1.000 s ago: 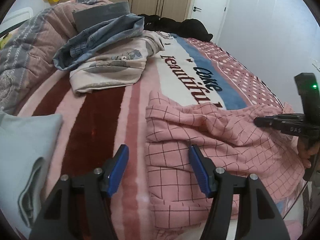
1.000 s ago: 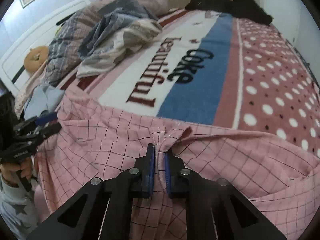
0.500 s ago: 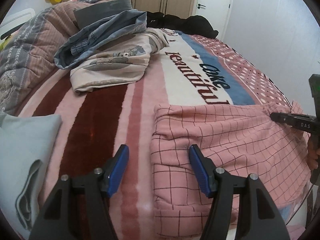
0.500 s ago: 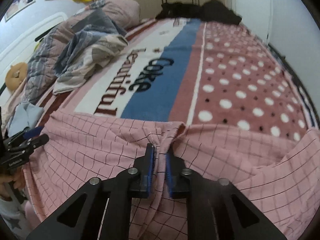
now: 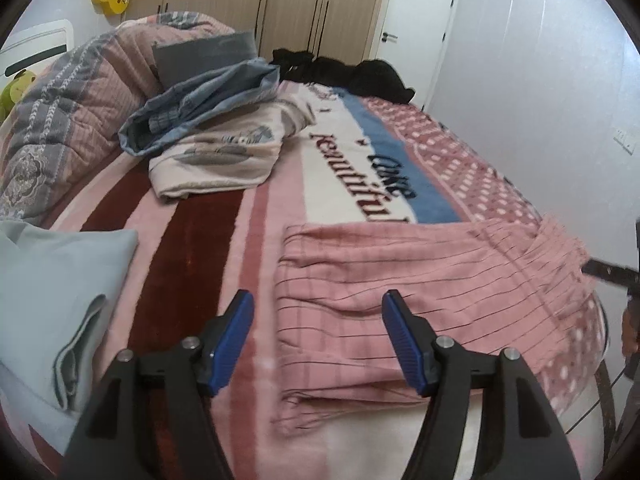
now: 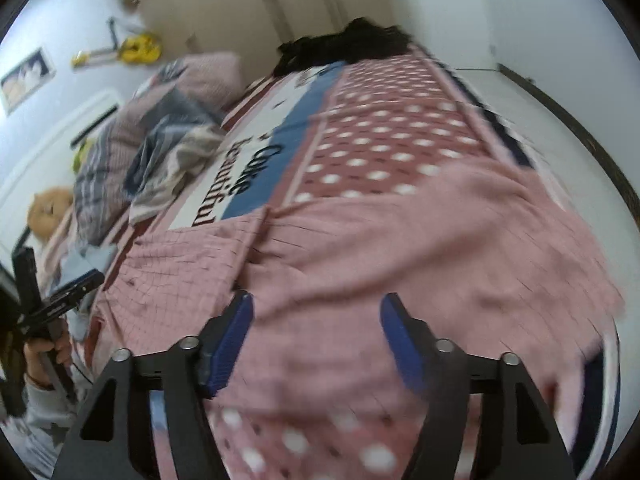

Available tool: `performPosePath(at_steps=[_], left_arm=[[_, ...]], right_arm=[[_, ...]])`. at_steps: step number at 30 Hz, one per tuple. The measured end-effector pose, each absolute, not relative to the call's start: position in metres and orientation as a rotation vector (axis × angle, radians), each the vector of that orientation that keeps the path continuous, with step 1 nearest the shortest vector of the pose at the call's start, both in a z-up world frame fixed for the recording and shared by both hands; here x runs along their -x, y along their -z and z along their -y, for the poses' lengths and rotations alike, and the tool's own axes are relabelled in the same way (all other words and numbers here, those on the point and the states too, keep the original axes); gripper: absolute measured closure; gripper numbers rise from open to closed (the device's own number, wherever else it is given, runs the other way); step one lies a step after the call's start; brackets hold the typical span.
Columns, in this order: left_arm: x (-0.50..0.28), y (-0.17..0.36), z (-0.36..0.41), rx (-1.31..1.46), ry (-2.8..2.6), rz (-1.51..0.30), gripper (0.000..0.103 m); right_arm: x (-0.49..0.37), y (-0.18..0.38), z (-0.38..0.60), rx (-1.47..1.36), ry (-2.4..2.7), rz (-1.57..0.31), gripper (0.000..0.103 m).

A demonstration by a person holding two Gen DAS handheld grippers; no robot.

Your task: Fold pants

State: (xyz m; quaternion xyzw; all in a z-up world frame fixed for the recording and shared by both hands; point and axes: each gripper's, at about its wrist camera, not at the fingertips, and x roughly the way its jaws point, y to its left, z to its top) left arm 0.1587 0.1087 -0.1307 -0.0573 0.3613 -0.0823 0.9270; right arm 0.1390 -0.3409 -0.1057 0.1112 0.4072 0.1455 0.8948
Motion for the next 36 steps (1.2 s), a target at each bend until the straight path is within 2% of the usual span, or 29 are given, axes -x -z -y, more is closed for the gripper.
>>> performPosePath(at_steps=[3, 8, 14, 21, 31, 36], left_arm=[[-0.155, 0.122, -0.101, 0.122, 0.179, -0.725, 0.039], [-0.157, 0.117, -0.089, 0.116, 0.181, -0.726, 0.038], [-0.157, 0.113, -0.079, 0.105, 0.175, -0.729, 0.038], [-0.155, 0.113, -0.078, 0.096, 0.156, -0.733, 0.038], [-0.158, 0.112, -0.086, 0.144, 0.157, -0.718, 0.035], [-0.157, 0.108, -0.079, 0.147, 0.18, -0.703, 0.035]], right_arm=[[-0.114, 0.109, 0.383, -0.334, -0.224, -0.816, 0.029], [-0.103, 0.128, 0.437, -0.49, -0.138, -0.804, 0.029], [-0.128, 0.142, 0.467, -0.574, -0.056, -0.744, 0.029], [-0.151, 0.153, 0.468, -0.663, 0.007, -0.707, 0.028], [-0.116, 0.152, 0.462, -0.692, -0.071, -0.737, 0.028], [-0.141, 0.164, 0.46, -0.706, -0.074, -0.734, 0.028]])
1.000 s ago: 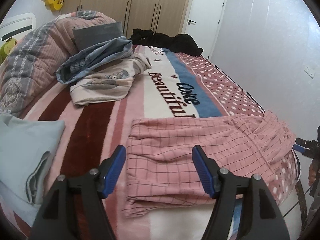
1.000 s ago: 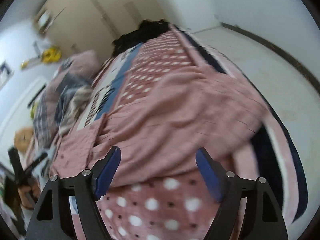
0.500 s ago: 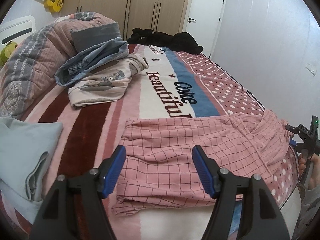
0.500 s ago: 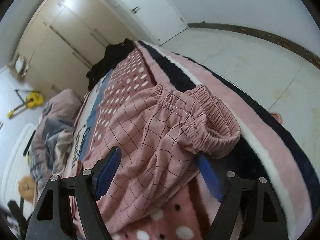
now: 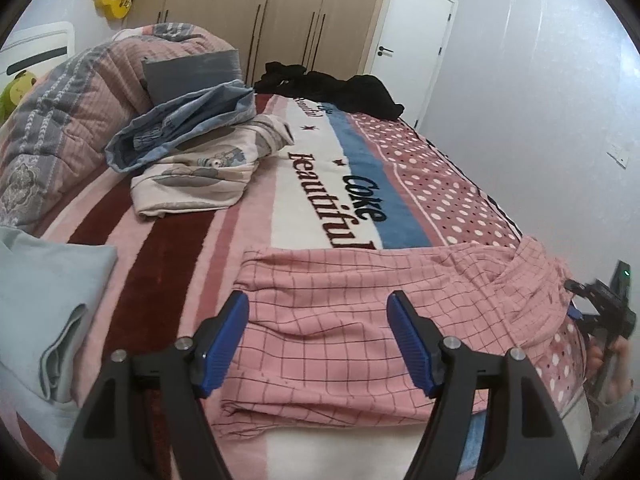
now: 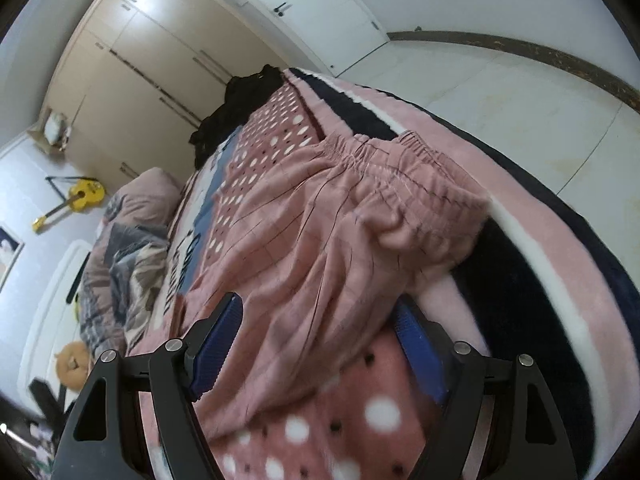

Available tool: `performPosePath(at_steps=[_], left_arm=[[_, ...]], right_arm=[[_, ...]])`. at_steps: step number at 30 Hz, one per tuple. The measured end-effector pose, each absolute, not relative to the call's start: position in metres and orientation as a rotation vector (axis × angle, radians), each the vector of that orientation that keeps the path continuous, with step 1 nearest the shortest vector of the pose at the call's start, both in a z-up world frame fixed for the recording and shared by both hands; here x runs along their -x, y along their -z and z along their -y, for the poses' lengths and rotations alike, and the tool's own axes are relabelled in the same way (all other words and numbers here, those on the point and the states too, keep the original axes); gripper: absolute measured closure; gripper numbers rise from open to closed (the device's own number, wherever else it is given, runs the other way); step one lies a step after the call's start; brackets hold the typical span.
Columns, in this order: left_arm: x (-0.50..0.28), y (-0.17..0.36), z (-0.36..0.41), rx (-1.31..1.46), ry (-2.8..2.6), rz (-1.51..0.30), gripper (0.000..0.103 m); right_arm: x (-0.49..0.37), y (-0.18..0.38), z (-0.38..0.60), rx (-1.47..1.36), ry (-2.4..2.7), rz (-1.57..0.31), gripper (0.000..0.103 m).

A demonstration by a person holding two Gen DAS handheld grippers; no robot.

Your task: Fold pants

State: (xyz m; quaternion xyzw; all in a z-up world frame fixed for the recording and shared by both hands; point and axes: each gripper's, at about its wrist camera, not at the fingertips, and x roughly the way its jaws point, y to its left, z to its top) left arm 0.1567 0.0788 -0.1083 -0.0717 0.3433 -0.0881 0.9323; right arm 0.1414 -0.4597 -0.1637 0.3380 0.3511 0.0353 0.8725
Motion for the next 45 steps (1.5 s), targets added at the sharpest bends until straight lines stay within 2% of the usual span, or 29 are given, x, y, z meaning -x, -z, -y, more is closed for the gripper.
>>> performPosePath(at_steps=[2, 4, 5, 6, 7, 9, 16, 21, 26, 32, 36, 42, 45], left_arm=[[-0.154, 0.108, -0.079, 0.136, 0.175, -0.699, 0.035], [-0.151, 0.107, -0.084, 0.134, 0.162, -0.697, 0.035], [-0.15, 0.107, -0.086, 0.135, 0.158, -0.696, 0.035], [-0.148, 0.108, -0.089, 0.138, 0.151, -0.696, 0.035], [-0.147, 0.108, -0.093, 0.142, 0.145, -0.695, 0.035], [-0.144, 0.108, -0.1, 0.15, 0.134, -0.691, 0.035], [-0.14, 0.107, -0.114, 0.177, 0.129, -0.675, 0.035], [-0.136, 0.104, -0.124, 0.195, 0.128, -0.654, 0.035], [-0.131, 0.104, -0.139, 0.234, 0.124, -0.637, 0.035], [-0.121, 0.106, -0.156, 0.244, 0.113, -0.624, 0.035], [-0.114, 0.109, -0.169, 0.247, 0.106, -0.623, 0.035], [-0.108, 0.117, -0.184, 0.26, 0.097, -0.63, 0.035], [-0.108, 0.121, -0.189, 0.266, 0.103, -0.637, 0.035]], right_arm=[[-0.154, 0.164, 0.457, -0.678, -0.038, -0.722, 0.028], [-0.165, 0.163, 0.452, -0.65, 0.015, -0.713, 0.033], [-0.17, 0.162, 0.45, -0.639, 0.044, -0.707, 0.052], [-0.171, 0.161, 0.451, -0.633, 0.068, -0.708, 0.083], [-0.173, 0.161, 0.451, -0.633, 0.087, -0.711, 0.093], [-0.169, 0.162, 0.455, -0.667, 0.091, -0.701, 0.096], [-0.138, 0.151, 0.455, -0.585, 0.209, -0.668, 0.097], [-0.133, 0.102, 0.419, -0.469, 0.141, -0.572, 0.097], [-0.142, 0.044, 0.344, -0.338, -0.049, -0.494, 0.097], [-0.169, 0.017, 0.227, -0.204, -0.357, -0.501, 0.097], [-0.183, 0.031, 0.134, -0.049, -0.578, -0.575, 0.097], [-0.187, 0.095, 0.029, 0.136, -0.821, -0.768, 0.097], [-0.177, 0.125, 0.008, 0.237, -0.832, -0.842, 0.091]])
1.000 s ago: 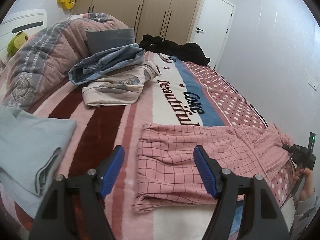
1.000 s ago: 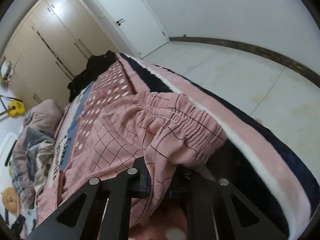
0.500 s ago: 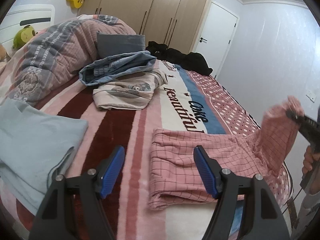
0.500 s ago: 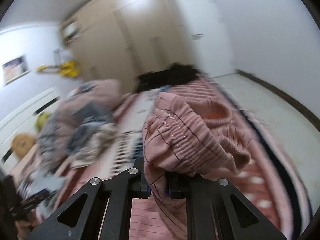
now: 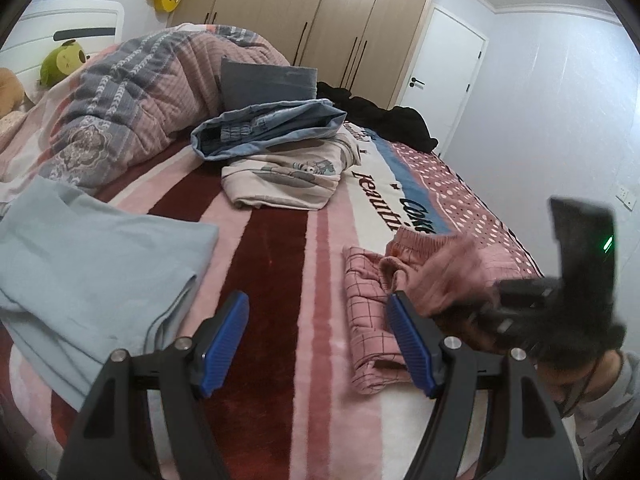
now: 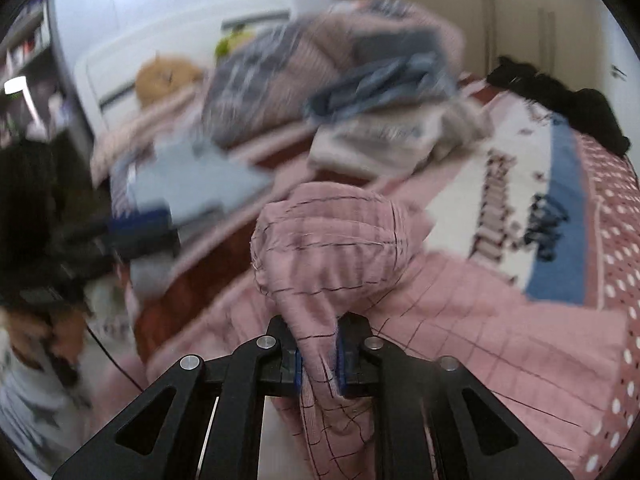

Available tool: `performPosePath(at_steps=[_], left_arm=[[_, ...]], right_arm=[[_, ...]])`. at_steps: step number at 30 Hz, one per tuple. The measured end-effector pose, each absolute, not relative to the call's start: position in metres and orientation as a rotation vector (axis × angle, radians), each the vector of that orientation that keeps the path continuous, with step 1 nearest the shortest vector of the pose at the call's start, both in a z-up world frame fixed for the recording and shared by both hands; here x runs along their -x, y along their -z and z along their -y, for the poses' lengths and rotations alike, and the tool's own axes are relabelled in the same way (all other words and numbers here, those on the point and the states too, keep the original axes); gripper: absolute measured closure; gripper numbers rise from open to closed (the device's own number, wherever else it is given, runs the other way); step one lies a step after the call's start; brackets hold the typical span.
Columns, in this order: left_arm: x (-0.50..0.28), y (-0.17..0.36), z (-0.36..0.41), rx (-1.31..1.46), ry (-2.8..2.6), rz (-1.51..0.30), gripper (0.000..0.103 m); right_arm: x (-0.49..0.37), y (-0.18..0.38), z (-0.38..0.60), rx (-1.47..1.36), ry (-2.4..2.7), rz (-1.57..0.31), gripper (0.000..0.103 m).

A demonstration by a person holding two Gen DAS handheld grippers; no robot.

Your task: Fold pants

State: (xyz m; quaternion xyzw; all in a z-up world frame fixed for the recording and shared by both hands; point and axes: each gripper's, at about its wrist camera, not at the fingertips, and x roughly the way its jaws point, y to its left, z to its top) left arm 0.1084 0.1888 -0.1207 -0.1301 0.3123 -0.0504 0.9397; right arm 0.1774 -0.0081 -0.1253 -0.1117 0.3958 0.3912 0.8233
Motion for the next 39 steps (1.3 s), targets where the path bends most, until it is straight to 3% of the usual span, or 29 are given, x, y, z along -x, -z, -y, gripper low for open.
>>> performPosePath(at_steps=[1, 3, 9, 15, 22, 24, 25, 27, 28, 31, 39], left_arm=[[-0.109, 0.121, -0.189, 0.266, 0.107, -0.64, 0.034], [-0.11, 0.122, -0.188, 0.264, 0.115, -0.646, 0.03], [-0.114, 0.114, -0.175, 0.261, 0.174, -0.637, 0.026], [-0.152, 0.103, -0.137, 0.213, 0.231, -0.669, 0.025], [-0.206, 0.119, -0.082, 0.166, 0.283, -0.785, 0.026], [-0.217, 0.129, -0.074, 0.149, 0.261, -0.823, 0.04], [-0.221, 0.132, -0.072, 0.141, 0.252, -0.838, 0.057], [-0.223, 0.137, -0.071, 0.114, 0.199, -0.844, 0.075], [-0.222, 0.137, -0.074, 0.109, 0.177, -0.838, 0.091], [-0.216, 0.134, -0.093, 0.14, 0.108, -0.816, 0.095], [-0.204, 0.158, -0.133, 0.152, 0.038, -0.86, 0.093]], right_arm=[[-0.178, 0.135, 0.003, 0.262, -0.833, -0.869, 0.09], [-0.173, 0.148, 0.001, 0.304, -0.856, -0.91, 0.072], [-0.154, 0.135, 0.039, 0.243, -0.933, -0.912, 0.054], [-0.144, 0.093, 0.112, 0.155, -0.843, -0.807, 0.049], [-0.142, 0.088, 0.204, 0.052, -0.635, -0.75, 0.048], [-0.14, 0.094, 0.226, -0.003, -0.608, -0.767, 0.048], [-0.139, 0.096, 0.234, -0.017, -0.6, -0.771, 0.048], [-0.137, 0.101, 0.249, -0.038, -0.578, -0.778, 0.048], [-0.136, 0.103, 0.254, -0.047, -0.569, -0.782, 0.048], [-0.138, 0.11, 0.264, -0.081, -0.559, -0.791, 0.048], [-0.143, 0.127, 0.25, -0.104, -0.607, -0.85, 0.048]])
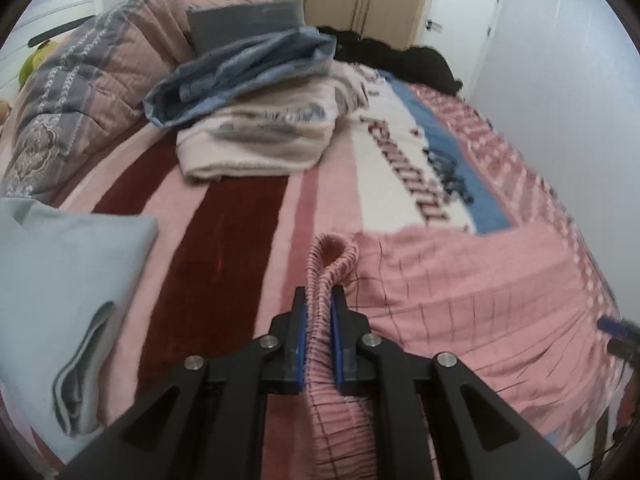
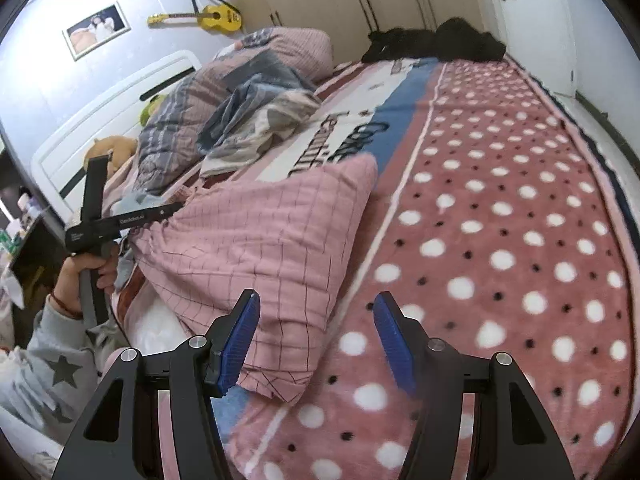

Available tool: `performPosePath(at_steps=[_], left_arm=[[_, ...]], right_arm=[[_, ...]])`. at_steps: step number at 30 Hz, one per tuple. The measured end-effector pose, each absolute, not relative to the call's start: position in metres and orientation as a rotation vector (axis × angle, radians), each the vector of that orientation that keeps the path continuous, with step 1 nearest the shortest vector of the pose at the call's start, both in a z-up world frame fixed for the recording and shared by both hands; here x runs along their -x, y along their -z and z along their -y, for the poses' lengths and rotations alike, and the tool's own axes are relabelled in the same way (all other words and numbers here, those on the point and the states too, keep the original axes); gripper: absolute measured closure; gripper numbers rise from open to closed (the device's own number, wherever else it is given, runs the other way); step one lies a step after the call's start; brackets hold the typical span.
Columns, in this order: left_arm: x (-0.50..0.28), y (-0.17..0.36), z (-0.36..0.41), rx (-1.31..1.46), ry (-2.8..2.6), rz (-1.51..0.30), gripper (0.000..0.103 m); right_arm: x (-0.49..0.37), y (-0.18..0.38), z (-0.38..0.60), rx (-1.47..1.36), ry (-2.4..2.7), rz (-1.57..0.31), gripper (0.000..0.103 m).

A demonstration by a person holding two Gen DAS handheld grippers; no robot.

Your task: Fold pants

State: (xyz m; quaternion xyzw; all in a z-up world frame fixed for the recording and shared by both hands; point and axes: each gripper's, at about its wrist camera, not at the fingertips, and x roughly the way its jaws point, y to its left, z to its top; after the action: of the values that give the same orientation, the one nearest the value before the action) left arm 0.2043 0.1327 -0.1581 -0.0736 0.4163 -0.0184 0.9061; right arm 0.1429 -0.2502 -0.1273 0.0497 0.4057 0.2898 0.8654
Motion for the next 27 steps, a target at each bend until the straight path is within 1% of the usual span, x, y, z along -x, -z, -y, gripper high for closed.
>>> performPosePath(at_steps=[1, 3, 4, 5, 6, 8, 11, 14, 17, 21, 27], left_arm=[[-0.204, 0.163, -0.133, 0.148, 0.042, -0.872, 0.089], [-0.202, 0.164, -0.135, 0.142, 0.033, -0.873, 0.078], [-0.2, 0.162, -0.138, 0.144, 0.026, -0.871, 0.063], [-0.198, 0.159, -0.143, 0.157, 0.025, -0.864, 0.052], [-0.196, 0.154, -0.148, 0.178, 0.039, -0.852, 0.047], [-0.192, 0.146, -0.156, 0.224, 0.11, -0.845, 0.033], [-0.192, 0.145, -0.16, 0.279, 0.201, -0.865, 0.028], [-0.197, 0.16, -0.158, 0.337, 0.274, -0.924, 0.027], [-0.201, 0.178, -0.153, 0.405, 0.314, -0.969, 0.027], [-0.196, 0.184, -0.144, 0.413, 0.311, -0.963, 0.027], [-0.186, 0.19, -0.125, 0.388, 0.304, -0.969, 0.027]], right_arm=[[-0.145, 0.131, 0.247, -0.105, -0.611, -0.862, 0.048], [-0.148, 0.136, 0.241, -0.106, -0.619, -0.884, 0.048], [-0.149, 0.136, 0.241, -0.107, -0.621, -0.887, 0.048], [-0.149, 0.134, 0.24, -0.108, -0.622, -0.885, 0.048], [-0.15, 0.132, 0.241, -0.11, -0.623, -0.881, 0.048], [-0.153, 0.127, 0.243, -0.118, -0.626, -0.872, 0.047], [-0.163, 0.12, 0.244, -0.128, -0.637, -0.865, 0.037], [-0.18, 0.127, 0.242, -0.163, -0.661, -0.897, 0.037], [-0.195, 0.145, 0.235, -0.22, -0.707, -0.959, 0.037], [-0.205, 0.163, 0.226, -0.24, -0.714, -0.995, 0.037], [-0.204, 0.172, 0.216, -0.268, -0.656, -1.014, 0.035]])
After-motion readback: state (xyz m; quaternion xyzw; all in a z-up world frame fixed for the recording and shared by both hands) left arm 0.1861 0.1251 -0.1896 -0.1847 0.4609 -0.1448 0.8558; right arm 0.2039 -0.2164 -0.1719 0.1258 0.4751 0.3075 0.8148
